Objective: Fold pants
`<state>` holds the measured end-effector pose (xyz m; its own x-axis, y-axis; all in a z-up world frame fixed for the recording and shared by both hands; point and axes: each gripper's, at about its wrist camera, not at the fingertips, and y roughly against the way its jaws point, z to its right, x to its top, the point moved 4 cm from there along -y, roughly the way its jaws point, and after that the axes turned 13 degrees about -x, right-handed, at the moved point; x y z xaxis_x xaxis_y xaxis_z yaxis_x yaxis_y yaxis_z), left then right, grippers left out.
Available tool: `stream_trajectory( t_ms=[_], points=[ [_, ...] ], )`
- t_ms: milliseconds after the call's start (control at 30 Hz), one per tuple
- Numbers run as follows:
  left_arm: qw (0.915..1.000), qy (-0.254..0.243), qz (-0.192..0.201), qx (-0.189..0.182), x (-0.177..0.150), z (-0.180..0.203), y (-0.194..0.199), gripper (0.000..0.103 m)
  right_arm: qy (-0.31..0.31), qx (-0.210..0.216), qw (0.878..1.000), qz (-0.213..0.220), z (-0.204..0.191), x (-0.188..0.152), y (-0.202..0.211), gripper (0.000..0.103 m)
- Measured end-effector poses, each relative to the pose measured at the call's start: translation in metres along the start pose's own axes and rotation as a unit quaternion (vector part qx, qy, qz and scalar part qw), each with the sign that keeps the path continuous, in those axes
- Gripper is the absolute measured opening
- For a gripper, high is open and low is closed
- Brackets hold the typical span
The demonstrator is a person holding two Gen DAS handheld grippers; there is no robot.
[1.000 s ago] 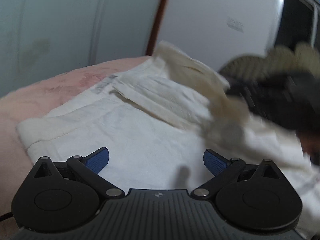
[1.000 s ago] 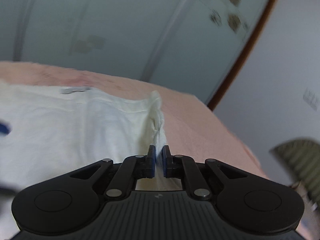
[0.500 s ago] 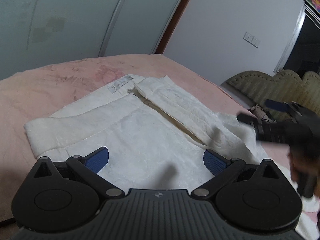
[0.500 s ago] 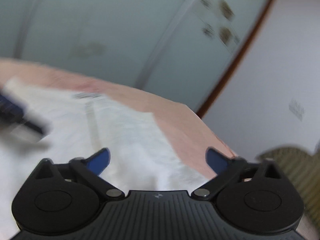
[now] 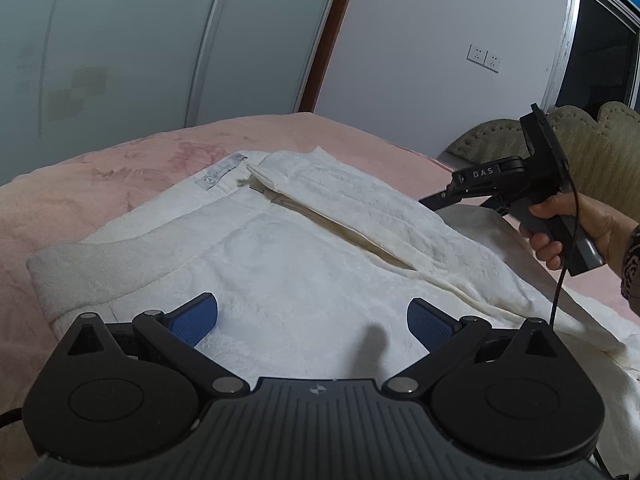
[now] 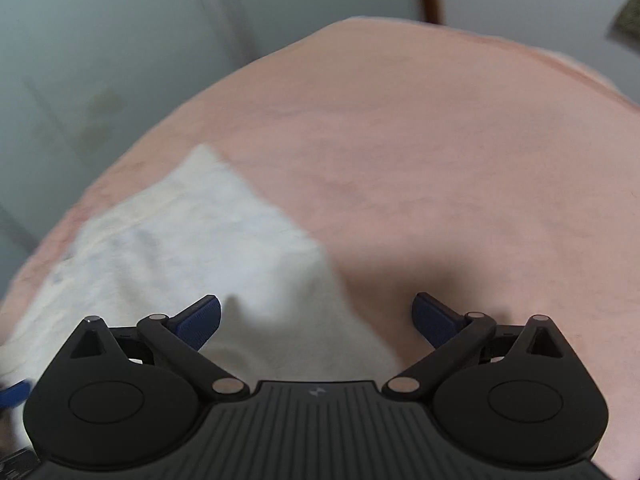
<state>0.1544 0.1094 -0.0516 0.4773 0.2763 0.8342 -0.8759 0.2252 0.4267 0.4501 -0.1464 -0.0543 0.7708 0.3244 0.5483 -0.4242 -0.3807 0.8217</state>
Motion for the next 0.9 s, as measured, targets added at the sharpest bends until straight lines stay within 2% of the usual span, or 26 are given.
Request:
stream_trajectory(
  t_ms=[67,133,267,333,400,500,600,700,767,800,833,867,900],
  points=[
    [1.0000,-0.002,-0.001,0.001,0.000,0.001,0.000,0.102,0.005,-0.010,1.000,-0.002,-0.006,-0.002,0.005,0.032],
    [1.0000,0.002,0.002,-0.002,0.000,0.000,0.002,0.102,0.027,-0.025,0.999,0.008,-0.019,-0.008,0.015,0.015],
    [0.9975,0.050,0.034,-0.035,0.004,-0.013,0.012,0.102,0.066,-0.077,0.992,0.074,-0.056,-0.032,0.054,0.011],
    [0.9920,0.102,0.052,-0.053,0.009,-0.024,0.019,0.101,0.140,-0.126,0.974,0.123,-0.090,-0.051,0.082,0.011],
    [0.9827,0.158,0.055,-0.080,0.019,-0.032,0.026,0.101,0.199,-0.137,0.957,0.160,-0.124,-0.079,0.108,0.011],
    [0.9650,0.209,0.073,-0.140,0.038,-0.034,0.036,0.102,0.279,-0.166,0.926,0.194,-0.167,-0.128,0.131,0.010],
    [0.9518,0.229,0.075,-0.190,0.055,-0.027,0.034,0.102,0.310,-0.176,0.911,0.208,-0.187,-0.164,0.134,0.010],
    [0.9422,0.251,0.072,-0.210,0.065,-0.022,0.027,0.102,0.299,-0.165,0.917,0.206,-0.197,-0.184,0.124,0.010],
    [0.9427,0.251,0.080,-0.205,0.069,-0.020,0.025,0.102,0.310,-0.177,0.911,0.208,-0.201,-0.196,0.118,0.010],
    [0.9442,0.245,0.083,-0.203,0.070,-0.018,0.024,0.103,0.317,-0.179,0.907,0.211,-0.204,-0.200,0.116,0.010],
    [0.9480,0.235,0.083,-0.197,0.072,-0.017,0.023,0.103,0.311,-0.175,0.910,0.210,-0.203,-0.203,0.116,0.010],
    [0.9537,0.229,0.077,-0.179,0.072,-0.017,0.020,0.102,0.301,-0.169,0.915,0.209,-0.202,-0.203,0.115,0.010],
    [0.9585,0.229,0.066,-0.156,0.071,-0.020,0.018,0.097,0.293,-0.165,0.919,0.209,-0.201,-0.204,0.115,0.010]
  ],
)
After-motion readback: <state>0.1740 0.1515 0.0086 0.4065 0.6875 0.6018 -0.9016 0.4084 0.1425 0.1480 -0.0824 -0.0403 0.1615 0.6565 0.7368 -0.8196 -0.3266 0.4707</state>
